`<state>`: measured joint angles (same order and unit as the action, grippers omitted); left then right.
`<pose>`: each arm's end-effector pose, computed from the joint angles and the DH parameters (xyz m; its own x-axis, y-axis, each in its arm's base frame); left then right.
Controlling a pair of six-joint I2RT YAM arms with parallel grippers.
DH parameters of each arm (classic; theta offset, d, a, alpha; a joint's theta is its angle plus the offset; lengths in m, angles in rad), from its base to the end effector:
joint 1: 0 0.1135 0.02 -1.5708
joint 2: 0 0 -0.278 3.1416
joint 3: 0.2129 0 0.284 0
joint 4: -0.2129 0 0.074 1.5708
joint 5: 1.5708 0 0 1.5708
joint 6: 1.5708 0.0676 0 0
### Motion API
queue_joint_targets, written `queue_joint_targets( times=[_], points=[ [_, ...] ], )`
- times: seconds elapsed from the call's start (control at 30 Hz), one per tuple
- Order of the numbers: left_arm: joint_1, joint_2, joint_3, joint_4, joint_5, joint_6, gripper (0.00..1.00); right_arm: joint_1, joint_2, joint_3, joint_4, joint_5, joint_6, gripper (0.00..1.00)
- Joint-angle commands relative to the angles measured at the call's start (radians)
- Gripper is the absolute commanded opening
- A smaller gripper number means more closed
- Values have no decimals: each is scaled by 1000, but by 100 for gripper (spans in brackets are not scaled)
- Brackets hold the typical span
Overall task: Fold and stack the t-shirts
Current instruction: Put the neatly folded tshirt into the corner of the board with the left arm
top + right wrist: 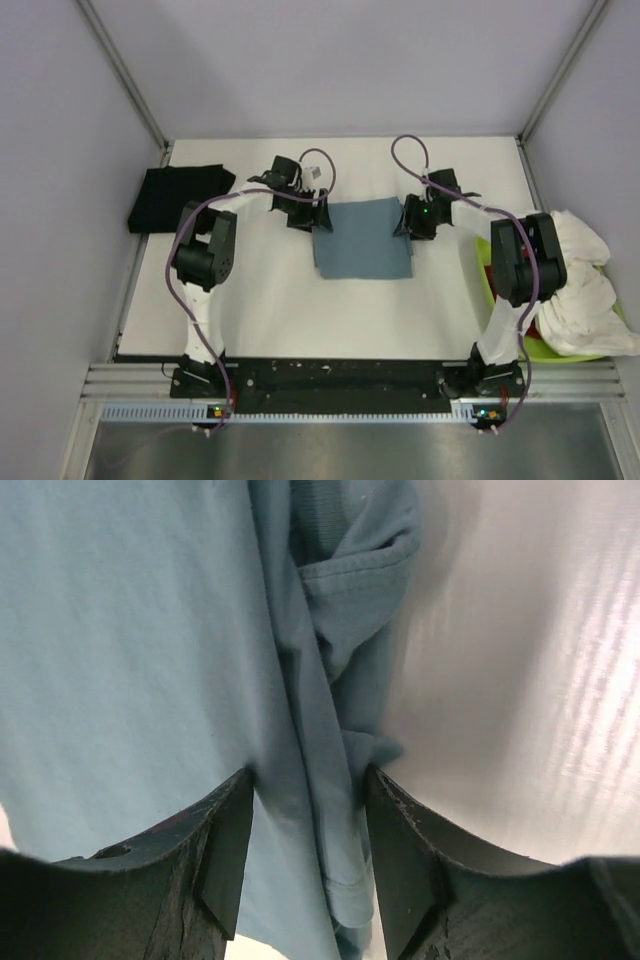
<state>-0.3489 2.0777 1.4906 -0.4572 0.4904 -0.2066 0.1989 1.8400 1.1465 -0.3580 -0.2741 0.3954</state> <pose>0.4463 -0.1962 0.1372 -0.9027 0.1358 -0.4083 0.3462 0.7928 -0.5016 0.4030 0.0999 0.1294 -0.9094 0.1950 -0.3675 0.0308 0.9125 0.4080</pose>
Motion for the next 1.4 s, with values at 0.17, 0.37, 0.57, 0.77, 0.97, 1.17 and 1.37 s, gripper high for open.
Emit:
queue_joint_targets(
  times=[0.17,0.37,0.57,0.77,0.97,1.17,1.37],
  points=[
    [-27,208,111,18,188,-120,75,16,68,-42,137,-158,76,48],
    [-18,213,138,35,266,-134,21,16,24,-47,122,-137,59,48],
    [28,76,89,19,174,-25,0,14,-137,-36,-4,-15,-19,90],
    [59,-59,82,-110,-67,257,0,13,-340,-27,-120,90,-124,99],
    [131,-122,122,-193,-336,464,0,14,-416,-39,-177,138,-174,99],
    [191,-159,181,-199,-640,691,0,13,-413,-44,-199,165,-211,99],
    [228,-194,157,-48,-944,909,0,13,-403,-44,-205,182,-225,99]
  ],
)
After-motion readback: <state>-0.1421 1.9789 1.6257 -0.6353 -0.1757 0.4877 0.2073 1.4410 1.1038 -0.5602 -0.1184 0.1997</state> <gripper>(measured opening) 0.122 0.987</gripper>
